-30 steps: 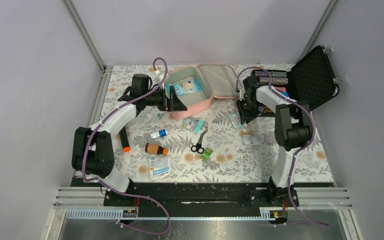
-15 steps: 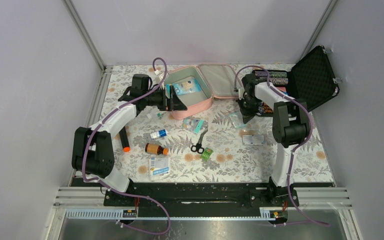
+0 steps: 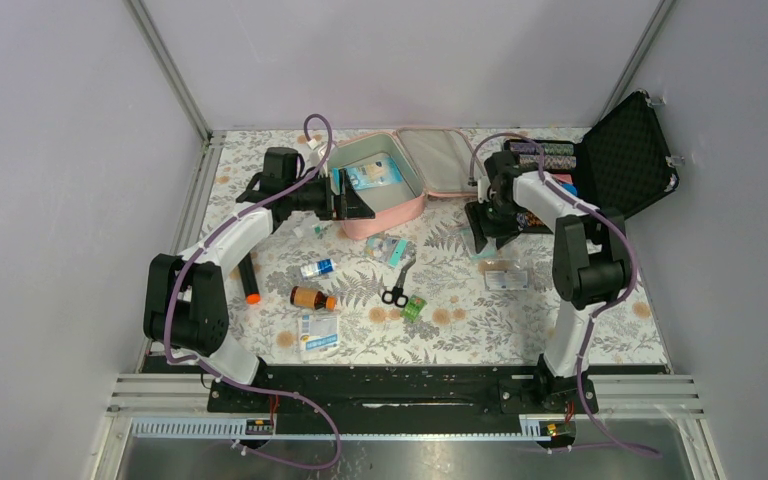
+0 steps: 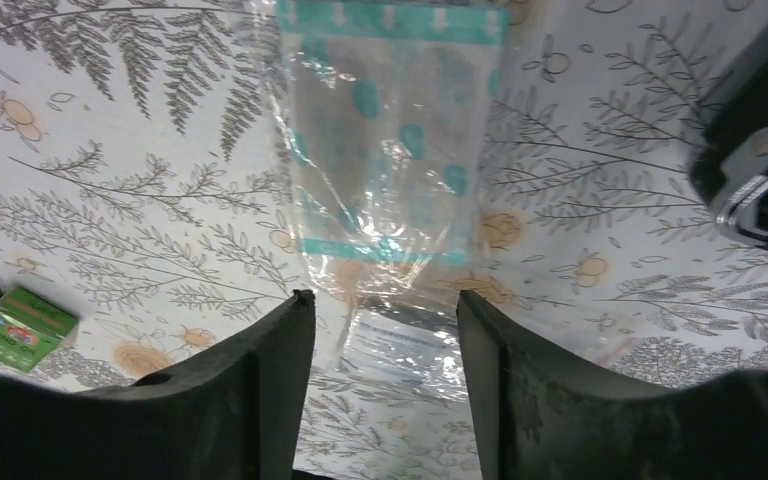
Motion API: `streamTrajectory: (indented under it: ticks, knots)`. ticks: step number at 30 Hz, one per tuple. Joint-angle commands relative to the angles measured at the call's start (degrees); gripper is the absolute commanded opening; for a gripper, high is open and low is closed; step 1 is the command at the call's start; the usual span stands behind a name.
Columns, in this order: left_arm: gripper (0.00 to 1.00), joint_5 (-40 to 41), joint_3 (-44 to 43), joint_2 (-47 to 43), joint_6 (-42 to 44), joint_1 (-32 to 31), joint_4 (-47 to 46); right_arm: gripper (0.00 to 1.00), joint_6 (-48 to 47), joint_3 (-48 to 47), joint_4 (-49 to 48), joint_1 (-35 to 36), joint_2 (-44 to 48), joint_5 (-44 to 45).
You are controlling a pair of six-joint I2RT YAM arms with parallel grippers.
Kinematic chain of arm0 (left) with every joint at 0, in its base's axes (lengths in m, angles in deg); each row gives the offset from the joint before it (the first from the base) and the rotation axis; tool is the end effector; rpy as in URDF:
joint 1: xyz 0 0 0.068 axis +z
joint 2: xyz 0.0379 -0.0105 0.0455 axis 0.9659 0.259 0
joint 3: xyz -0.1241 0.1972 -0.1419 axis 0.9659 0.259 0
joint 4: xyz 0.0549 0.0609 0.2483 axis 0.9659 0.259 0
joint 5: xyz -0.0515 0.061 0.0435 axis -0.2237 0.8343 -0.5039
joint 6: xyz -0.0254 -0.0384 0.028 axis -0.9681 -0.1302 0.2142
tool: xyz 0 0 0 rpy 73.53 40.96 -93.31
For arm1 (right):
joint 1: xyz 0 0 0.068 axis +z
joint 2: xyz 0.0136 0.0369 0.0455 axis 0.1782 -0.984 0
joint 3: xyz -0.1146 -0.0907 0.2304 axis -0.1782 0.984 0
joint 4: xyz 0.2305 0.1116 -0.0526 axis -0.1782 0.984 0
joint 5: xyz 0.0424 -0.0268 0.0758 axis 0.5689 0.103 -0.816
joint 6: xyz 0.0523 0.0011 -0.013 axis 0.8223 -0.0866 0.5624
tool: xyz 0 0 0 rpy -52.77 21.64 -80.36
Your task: Organize the medicine kit
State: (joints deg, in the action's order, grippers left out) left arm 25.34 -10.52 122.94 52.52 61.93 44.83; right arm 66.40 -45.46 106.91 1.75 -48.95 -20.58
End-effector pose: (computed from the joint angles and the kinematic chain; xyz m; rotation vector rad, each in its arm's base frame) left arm 0.3306 -0.1048 0.2659 0.3637 2.2052 -1.2929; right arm 0.3710 0.0834 0.1889 -0.4854 2.8401 0.1989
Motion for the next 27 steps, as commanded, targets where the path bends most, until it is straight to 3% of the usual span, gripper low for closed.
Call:
streamTrajectory:
  ticks: [1, 12, 21, 27]
  knots:
    - [0.88, -0.58, -0.27, -0.52, -0.98, -0.20, -3.36, 0.65, 2.46, -0.75, 0.00, 2.92, -0.32, -0.63]
    - [0.87, -0.49, -1.02, -0.89, -1.10, -0.12, -2.98, 0.69, 2.83, -9.61, 6.56, 7.01, -8.60, 6.37]
    - [0.87, -1.59, -1.81, -1.80, -1.64, 0.21, -2.25, 0.55, -1.94, -17.79, 15.31, 9.05, -14.69, 13.29]
    - [0.87, -2.94, -2.84, -2.99, -2.39, 0.65, -1.79, 0.57, -3.40, -16.31, 16.92, 11.03, -14.62, 17.25]
